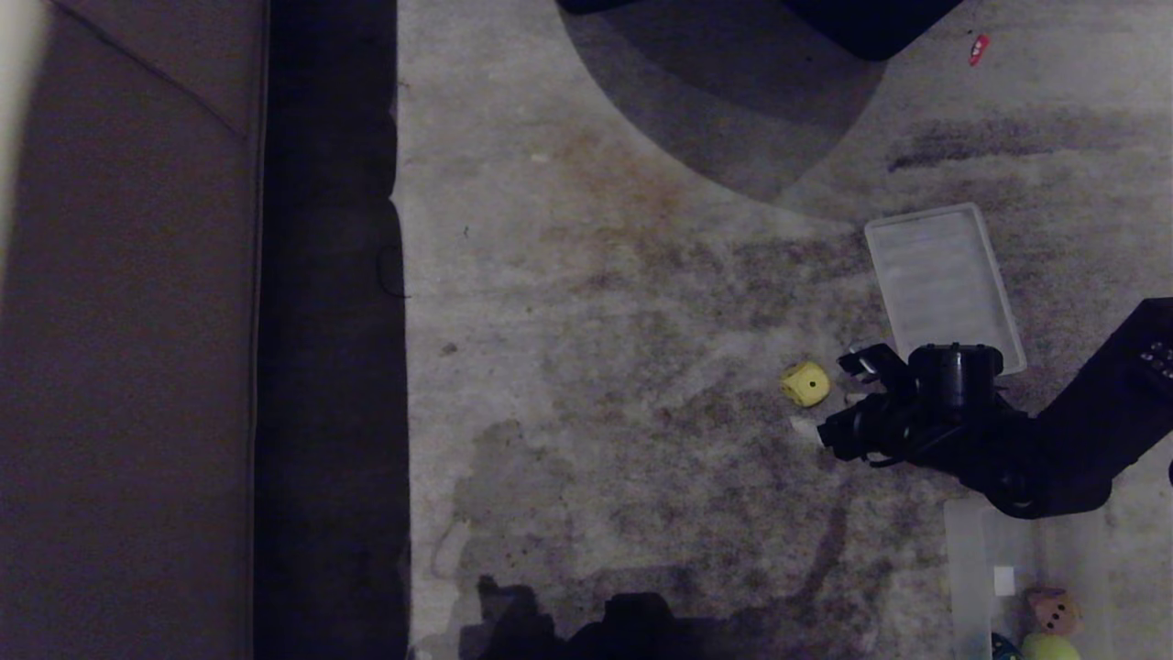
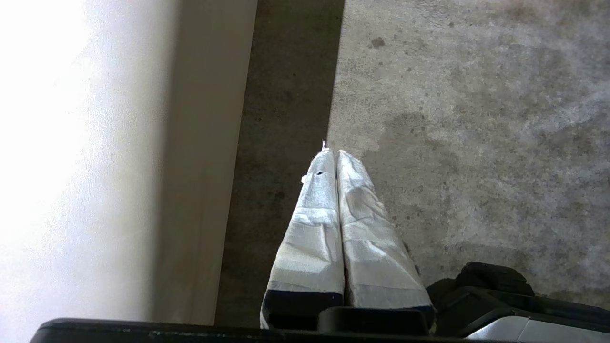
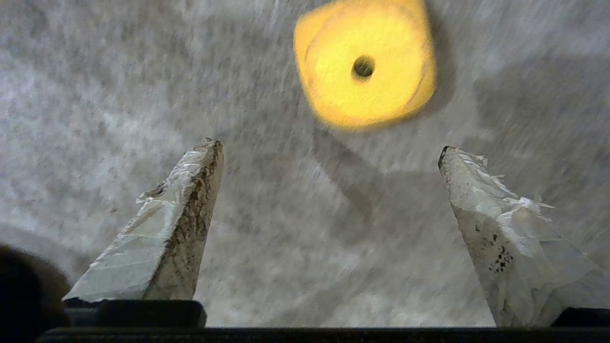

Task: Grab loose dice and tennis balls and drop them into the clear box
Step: Pick up toys out of the box

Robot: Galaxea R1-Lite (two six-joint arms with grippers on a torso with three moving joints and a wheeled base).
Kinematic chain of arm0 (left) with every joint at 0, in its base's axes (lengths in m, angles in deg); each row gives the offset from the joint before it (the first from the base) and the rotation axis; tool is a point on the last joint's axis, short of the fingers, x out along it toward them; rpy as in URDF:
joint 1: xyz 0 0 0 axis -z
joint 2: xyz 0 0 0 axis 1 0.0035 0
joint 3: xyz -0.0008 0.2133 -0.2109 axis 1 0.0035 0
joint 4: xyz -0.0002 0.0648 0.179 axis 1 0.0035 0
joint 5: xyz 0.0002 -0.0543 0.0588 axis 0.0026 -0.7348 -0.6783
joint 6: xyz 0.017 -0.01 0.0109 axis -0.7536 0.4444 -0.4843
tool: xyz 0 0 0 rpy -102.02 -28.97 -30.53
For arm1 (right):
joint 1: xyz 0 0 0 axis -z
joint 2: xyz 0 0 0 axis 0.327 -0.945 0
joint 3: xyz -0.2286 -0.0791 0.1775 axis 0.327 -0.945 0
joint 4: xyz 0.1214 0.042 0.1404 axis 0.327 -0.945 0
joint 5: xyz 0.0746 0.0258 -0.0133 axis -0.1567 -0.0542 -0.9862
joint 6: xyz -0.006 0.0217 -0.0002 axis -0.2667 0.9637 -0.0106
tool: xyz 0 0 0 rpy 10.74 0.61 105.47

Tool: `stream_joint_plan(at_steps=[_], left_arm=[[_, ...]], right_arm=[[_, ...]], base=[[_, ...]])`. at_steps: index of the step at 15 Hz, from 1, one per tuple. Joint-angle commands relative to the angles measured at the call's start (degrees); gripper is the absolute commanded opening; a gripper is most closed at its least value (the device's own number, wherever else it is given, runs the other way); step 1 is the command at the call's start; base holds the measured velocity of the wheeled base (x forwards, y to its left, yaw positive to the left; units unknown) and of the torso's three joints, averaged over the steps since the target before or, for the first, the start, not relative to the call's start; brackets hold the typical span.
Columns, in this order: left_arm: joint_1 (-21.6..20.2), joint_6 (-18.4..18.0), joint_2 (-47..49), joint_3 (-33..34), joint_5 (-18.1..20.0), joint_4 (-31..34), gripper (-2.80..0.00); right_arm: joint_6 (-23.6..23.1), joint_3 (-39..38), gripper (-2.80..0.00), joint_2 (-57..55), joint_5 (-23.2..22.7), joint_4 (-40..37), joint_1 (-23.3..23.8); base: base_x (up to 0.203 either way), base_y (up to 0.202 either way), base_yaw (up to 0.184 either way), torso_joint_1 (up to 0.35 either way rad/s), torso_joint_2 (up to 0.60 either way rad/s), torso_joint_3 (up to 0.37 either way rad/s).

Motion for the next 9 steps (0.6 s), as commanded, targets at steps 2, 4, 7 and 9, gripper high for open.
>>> stream_joint_plan(at_steps=[2, 4, 7, 9], left_arm=[[0.0, 0.1, 0.0, 0.0, 0.0, 0.0, -2.8], [0.0, 0.1, 0.1, 0.0, -0.1, 0.0, -2.8], [0.0, 0.1, 0.0, 0.0, -0.1, 0.0, -2.8], [0.0, 0.1, 0.0, 0.0, -0.1, 0.0, -2.8]], right_arm=[[-0.5, 2.4, 0.0, -1.1, -3.5, 0.5, 0.1], [-0.6, 4.1, 0.0, -2.9, -5.8, 0.8, 0.1], [-0.9, 6.1, 0.0, -4.9, -6.1, 3.5, 0.1], [-3.3, 6.9, 0.0, -5.5, -6.1, 3.6, 0.1]], base=[[0.0, 0.0, 0.0, 0.0, 0.0, 0.0], [0.0, 0.0, 0.0, 0.0, 0.0, 0.0], [0.0, 0.0, 0.0, 0.0, 0.0, 0.0], [0.0, 0.0, 0.0, 0.0, 0.0, 0.0]])
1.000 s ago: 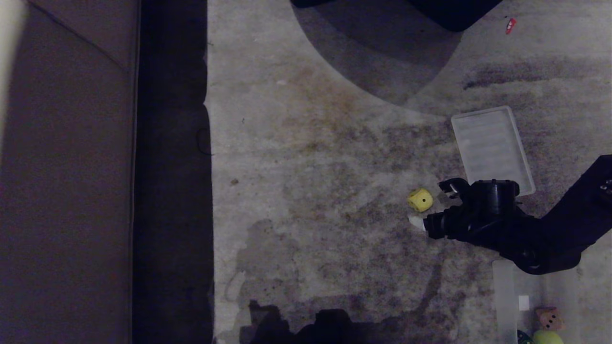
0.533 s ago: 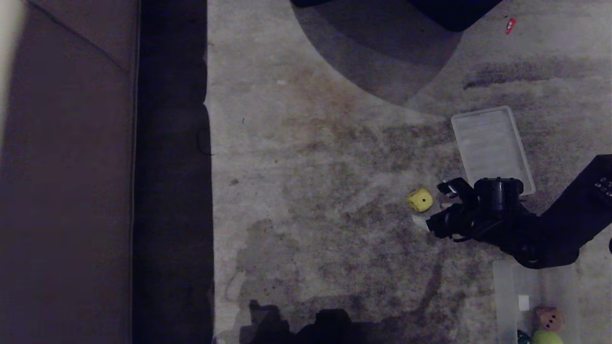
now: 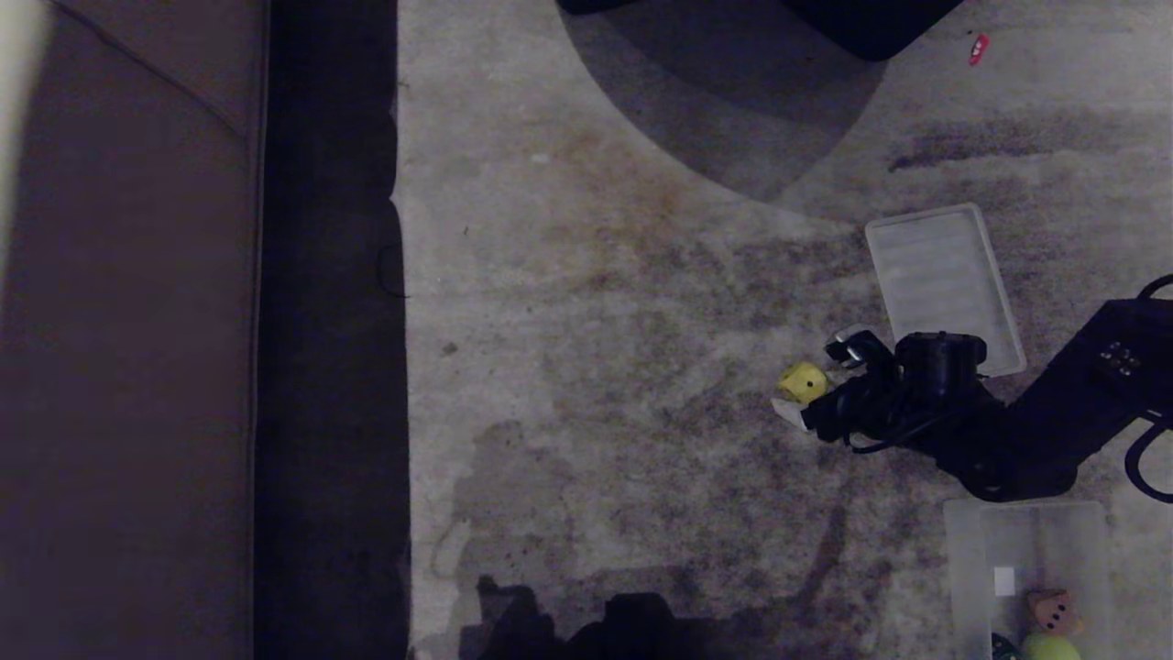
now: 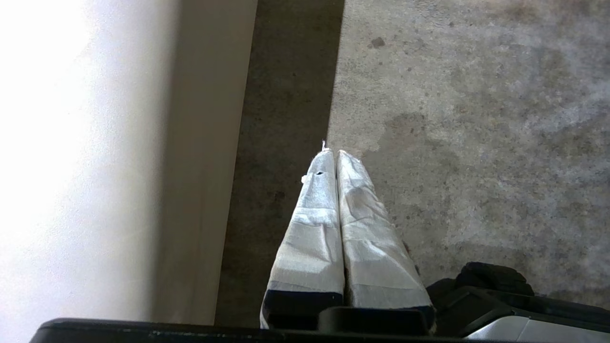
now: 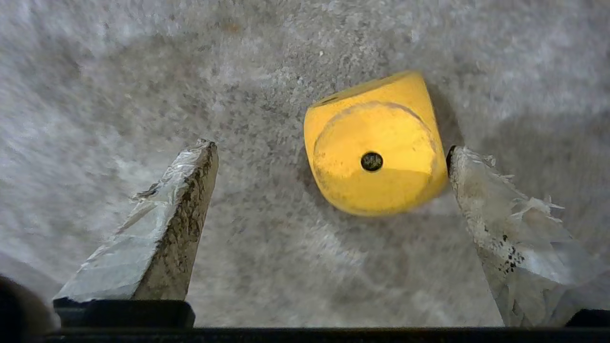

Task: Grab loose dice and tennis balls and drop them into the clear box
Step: Pick up toys out of the box

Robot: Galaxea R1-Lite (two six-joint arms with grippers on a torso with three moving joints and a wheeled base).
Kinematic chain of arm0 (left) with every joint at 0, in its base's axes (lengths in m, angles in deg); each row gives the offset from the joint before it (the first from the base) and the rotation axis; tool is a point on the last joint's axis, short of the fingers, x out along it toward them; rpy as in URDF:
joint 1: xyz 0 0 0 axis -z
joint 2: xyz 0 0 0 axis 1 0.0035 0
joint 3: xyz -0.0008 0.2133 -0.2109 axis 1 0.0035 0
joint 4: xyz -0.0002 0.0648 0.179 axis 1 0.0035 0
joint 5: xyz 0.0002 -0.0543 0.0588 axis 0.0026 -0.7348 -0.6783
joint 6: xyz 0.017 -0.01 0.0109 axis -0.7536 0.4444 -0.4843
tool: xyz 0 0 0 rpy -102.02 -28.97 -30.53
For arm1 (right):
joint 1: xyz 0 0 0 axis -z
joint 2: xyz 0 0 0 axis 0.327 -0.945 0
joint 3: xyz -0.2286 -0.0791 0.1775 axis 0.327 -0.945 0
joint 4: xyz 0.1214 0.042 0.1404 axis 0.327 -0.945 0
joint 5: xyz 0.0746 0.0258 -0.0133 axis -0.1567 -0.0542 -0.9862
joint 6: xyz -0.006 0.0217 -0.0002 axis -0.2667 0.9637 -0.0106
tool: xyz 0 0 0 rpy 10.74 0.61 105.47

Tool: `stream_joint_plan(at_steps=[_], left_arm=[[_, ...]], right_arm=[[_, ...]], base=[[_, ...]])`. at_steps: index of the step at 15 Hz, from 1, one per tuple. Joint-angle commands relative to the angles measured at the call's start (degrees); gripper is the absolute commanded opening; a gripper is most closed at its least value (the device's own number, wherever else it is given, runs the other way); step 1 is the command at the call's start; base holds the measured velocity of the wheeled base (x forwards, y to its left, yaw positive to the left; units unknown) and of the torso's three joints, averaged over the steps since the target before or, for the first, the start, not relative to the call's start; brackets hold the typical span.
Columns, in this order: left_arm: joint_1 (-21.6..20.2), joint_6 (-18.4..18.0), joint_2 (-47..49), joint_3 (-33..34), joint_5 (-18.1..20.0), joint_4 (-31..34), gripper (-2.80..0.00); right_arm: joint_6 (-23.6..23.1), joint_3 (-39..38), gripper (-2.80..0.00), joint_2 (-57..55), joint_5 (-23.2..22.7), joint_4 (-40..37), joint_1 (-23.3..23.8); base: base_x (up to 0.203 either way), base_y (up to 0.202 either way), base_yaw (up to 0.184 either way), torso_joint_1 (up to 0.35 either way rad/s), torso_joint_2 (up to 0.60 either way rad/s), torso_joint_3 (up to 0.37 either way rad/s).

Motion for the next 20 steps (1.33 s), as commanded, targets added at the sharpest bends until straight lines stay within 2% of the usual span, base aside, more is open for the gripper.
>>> stream_joint_plan(at_steps=[1, 8, 9, 12, 16, 20], left_arm=[[0.0, 0.1, 0.1, 0.0, -0.1, 0.0, -2.8], [0.0, 0.1, 0.0, 0.0, -0.1, 0.0, -2.8], [0.0, 0.1, 0.1, 0.0, -0.1, 0.0, -2.8], [0.0, 0.1, 0.1, 0.0, -0.1, 0.0, -2.8], [0.0, 0.1, 0.1, 0.0, 0.0, 0.0, -2.8], [0.0, 0.1, 0.1, 0.0, -0.1, 0.0, -2.8]], right_arm=[[-1.3, 1.0, 0.0, -1.0, -0.3, 0.2, 0.0], [-1.4, 4.1, 0.0, -4.1, 0.2, 0.5, 0.1], [-1.5, 4.1, -2.72, -4.1, 0.2, 0.5, 0.2], [-2.2, 4.0, -2.8, -4.5, 0.7, 0.4, 0.3], [-3.0, 3.0, -2.8, -4.0, 4.2, 0.2, 0.2], [-2.7, -2.6, -2.8, 6.2, 6.9, -5.1, 1.0]], base=[[0.0, 0.0, 0.0, 0.0, 0.0, 0.0], [0.0, 0.0, 0.0, 0.0, 0.0, 0.0], [0.0, 0.0, 0.0, 0.0, 0.0, 0.0], [0.0, 0.0, 0.0, 0.0, 0.0, 0.0], [0.0, 0.0, 0.0, 0.0, 0.0, 0.0], [0.0, 0.0, 0.0, 0.0, 0.0, 0.0]])
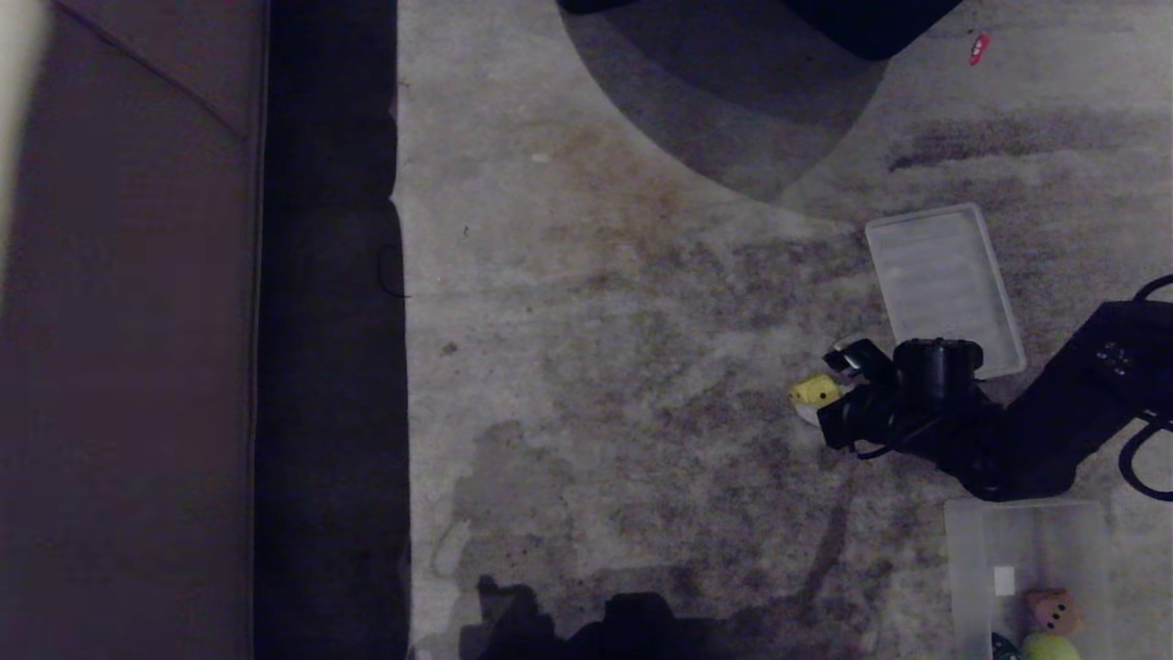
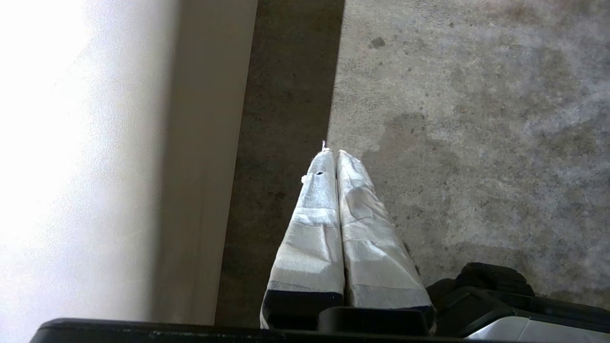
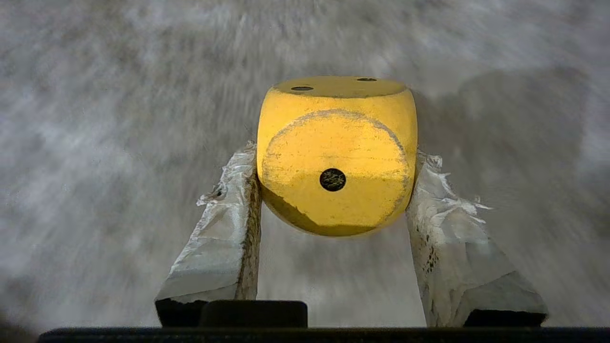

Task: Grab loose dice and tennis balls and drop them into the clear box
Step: Pick up toys out of the box, then put the toys in the box

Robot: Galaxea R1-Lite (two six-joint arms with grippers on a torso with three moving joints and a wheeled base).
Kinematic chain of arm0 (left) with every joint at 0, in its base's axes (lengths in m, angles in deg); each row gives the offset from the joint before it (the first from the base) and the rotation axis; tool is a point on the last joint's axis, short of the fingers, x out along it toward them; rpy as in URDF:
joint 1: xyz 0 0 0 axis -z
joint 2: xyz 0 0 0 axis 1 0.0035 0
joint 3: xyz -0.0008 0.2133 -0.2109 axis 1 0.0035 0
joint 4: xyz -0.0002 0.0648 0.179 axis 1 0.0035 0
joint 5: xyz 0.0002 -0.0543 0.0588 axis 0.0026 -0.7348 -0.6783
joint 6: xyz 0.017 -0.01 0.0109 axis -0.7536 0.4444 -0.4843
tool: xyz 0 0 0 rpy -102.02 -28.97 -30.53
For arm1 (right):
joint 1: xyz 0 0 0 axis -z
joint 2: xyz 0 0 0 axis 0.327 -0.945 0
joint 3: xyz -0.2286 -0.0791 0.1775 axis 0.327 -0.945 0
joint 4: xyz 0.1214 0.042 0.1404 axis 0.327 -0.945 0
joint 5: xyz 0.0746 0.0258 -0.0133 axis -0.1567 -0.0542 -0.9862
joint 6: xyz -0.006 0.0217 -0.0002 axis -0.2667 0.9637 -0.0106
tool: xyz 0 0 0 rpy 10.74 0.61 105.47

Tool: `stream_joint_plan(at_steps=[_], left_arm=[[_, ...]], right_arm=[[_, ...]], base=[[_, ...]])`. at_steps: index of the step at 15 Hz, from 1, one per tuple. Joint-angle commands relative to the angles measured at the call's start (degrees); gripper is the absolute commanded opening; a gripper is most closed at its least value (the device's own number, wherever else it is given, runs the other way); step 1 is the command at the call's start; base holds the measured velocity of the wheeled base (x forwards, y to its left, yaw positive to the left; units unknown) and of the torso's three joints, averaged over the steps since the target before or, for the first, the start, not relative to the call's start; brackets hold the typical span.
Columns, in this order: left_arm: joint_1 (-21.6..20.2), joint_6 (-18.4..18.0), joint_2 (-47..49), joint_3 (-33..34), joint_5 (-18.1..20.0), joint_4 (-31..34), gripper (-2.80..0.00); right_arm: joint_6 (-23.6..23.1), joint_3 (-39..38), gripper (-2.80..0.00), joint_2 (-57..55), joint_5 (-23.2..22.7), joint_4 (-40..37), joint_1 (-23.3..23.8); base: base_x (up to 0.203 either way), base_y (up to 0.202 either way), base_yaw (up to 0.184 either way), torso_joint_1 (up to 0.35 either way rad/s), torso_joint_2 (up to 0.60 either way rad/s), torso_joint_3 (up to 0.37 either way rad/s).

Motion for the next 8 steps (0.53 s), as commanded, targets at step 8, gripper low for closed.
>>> stream_joint_plan(at_steps=[8], left_arm=[[0.0, 0.1, 0.1, 0.0, 0.0, 0.0, -2.8]], right_arm=[[14.9, -16.4, -2.8, 43.5, 2.2, -33.8, 2.4]], base=[[0.0, 0.0, 0.0, 0.0, 0.0, 0.0]])
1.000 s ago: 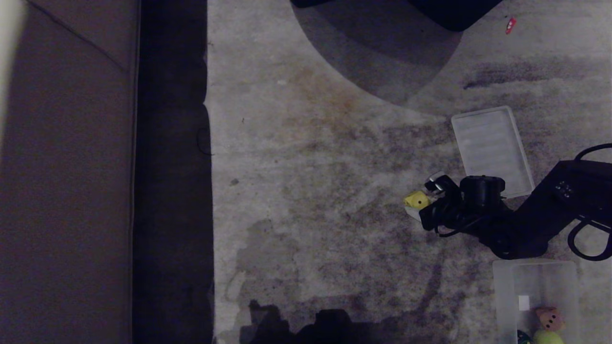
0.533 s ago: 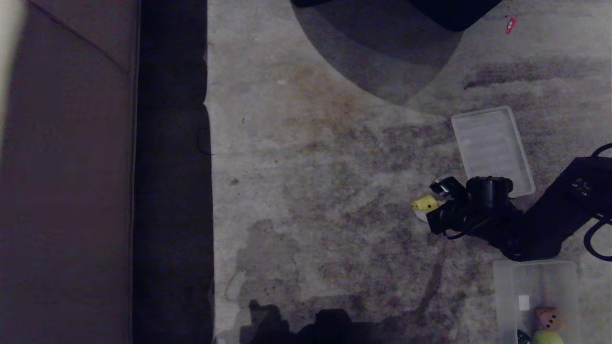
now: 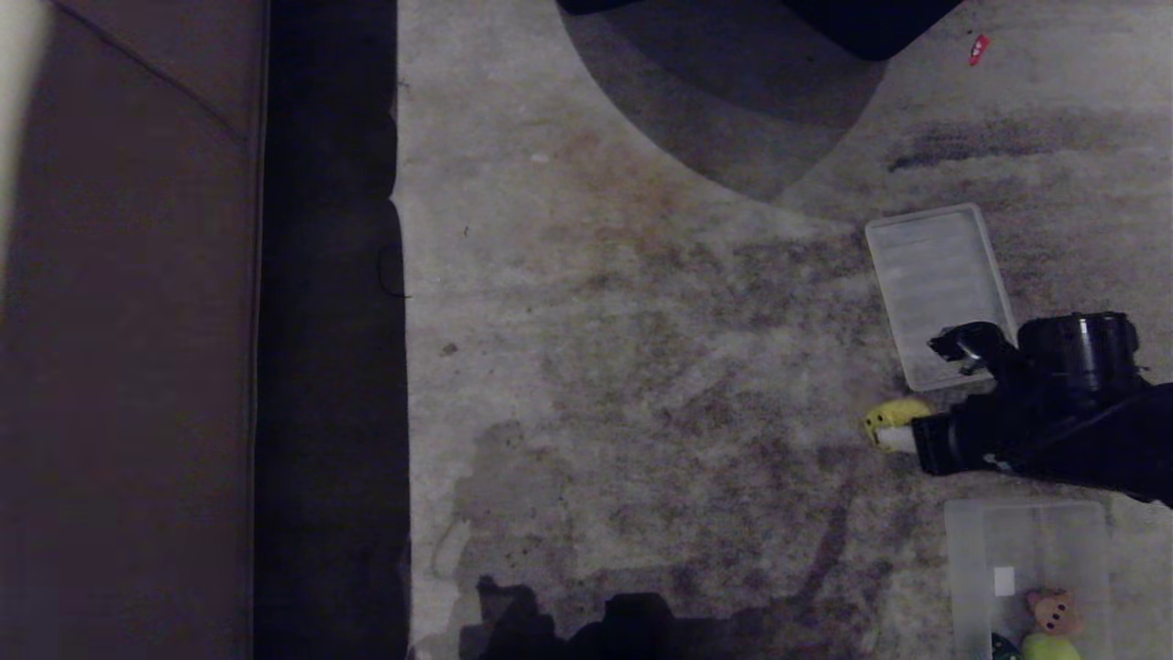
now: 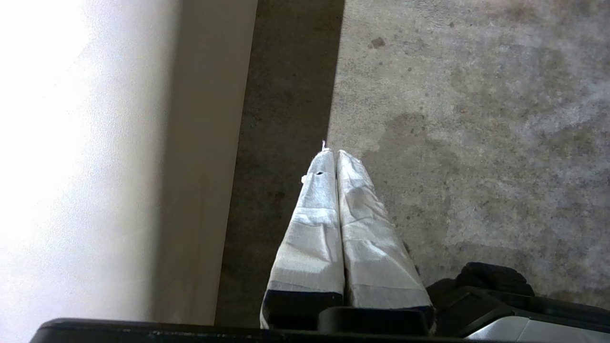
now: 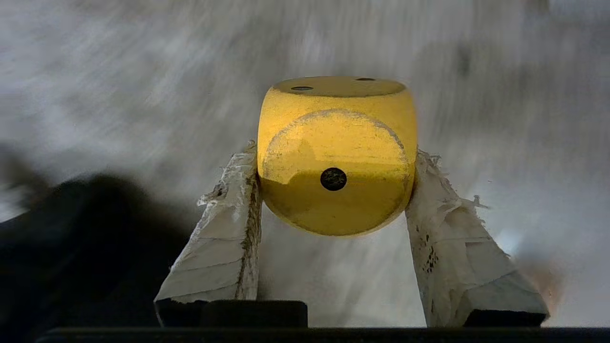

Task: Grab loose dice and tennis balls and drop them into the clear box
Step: Put the toys in the box

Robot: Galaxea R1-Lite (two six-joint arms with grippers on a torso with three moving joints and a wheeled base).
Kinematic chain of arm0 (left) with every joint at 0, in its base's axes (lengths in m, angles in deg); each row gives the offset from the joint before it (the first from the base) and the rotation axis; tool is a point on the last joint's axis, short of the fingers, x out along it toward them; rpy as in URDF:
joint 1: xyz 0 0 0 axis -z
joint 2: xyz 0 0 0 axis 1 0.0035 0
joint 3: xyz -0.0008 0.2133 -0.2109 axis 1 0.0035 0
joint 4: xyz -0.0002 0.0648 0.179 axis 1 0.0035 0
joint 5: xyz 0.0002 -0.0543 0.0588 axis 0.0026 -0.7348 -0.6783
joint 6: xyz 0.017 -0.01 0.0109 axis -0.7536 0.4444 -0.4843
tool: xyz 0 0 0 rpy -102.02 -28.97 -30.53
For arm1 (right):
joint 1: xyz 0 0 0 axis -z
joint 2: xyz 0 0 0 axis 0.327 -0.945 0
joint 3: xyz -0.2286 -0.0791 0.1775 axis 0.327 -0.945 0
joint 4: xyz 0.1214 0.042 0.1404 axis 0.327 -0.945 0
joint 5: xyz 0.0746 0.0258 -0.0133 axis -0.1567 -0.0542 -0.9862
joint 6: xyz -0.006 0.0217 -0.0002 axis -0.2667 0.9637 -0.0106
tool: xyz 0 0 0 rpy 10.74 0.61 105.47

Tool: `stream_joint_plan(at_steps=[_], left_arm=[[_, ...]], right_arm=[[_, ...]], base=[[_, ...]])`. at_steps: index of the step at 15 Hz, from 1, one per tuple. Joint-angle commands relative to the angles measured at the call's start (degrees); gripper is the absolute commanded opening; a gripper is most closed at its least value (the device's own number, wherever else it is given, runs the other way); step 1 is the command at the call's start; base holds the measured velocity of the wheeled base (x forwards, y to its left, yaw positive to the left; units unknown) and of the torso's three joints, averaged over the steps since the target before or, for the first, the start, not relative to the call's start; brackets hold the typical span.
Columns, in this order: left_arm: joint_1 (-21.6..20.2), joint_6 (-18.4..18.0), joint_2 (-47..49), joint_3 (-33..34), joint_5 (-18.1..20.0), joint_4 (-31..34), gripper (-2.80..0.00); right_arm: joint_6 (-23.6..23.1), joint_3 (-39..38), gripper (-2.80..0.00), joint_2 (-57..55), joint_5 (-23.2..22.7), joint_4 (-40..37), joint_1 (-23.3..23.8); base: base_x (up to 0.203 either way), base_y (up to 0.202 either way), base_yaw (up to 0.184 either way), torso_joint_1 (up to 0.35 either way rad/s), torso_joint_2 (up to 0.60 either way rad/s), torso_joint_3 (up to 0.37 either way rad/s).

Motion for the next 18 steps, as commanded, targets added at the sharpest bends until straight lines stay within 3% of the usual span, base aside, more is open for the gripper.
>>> stream_joint_plan(at_steps=[1, 4, 7, 13, 15, 16, 18], left_arm=[[0.0, 0.1, 0.0, 0.0, 0.0, 0.0, -2.8], [0.0, 0.1, 0.0, 0.0, -0.1, 0.0, -2.8], [0.0, 0.1, 0.0, 0.0, 0.0, 0.0, -2.8], [0.0, 0.1, 0.0, 0.0, -0.1, 0.0, -2.8], [0.0, 0.1, 0.0, 0.0, 0.0, 0.0, -2.8], [0.0, 0.1, 0.0, 0.0, -0.1, 0.0, -2.8], [0.0, 0.1, 0.0, 0.0, -0.1, 0.0, -2.8]], right_arm=[[2.6, -4.2, -2.8, 17.7, 0.0, -9.9, 1.5], [4.3, -8.5, -2.8, 33.9, 0.0, -23.5, 6.0], [4.9, -15.3, -2.8, 49.9, -0.1, -30.4, 9.2], [7.1, -25.6, -2.8, 79.3, -0.1, -41.7, 9.4], [7.6, -26.8, -2.8, 80.9, 2.1, -40.0, 8.8], [8.2, -27.3, -2.8, 80.9, 5.7, -36.8, 8.4], [8.1, -29.3, -2.8, 80.8, 6.9, -35.3, 7.9]], base=[[0.0, 0.0, 0.0, 0.0, 0.0, 0.0], [0.0, 0.0, 0.0, 0.0, 0.0, 0.0], [0.0, 0.0, 0.0, 0.0, 0.0, 0.0], [0.0, 0.0, 0.0, 0.0, 0.0, 0.0], [0.0, 0.0, 0.0, 0.0, 0.0, 0.0], [0.0, 0.0, 0.0, 0.0, 0.0, 0.0], [0.0, 0.0, 0.0, 0.0, 0.0, 0.0]])
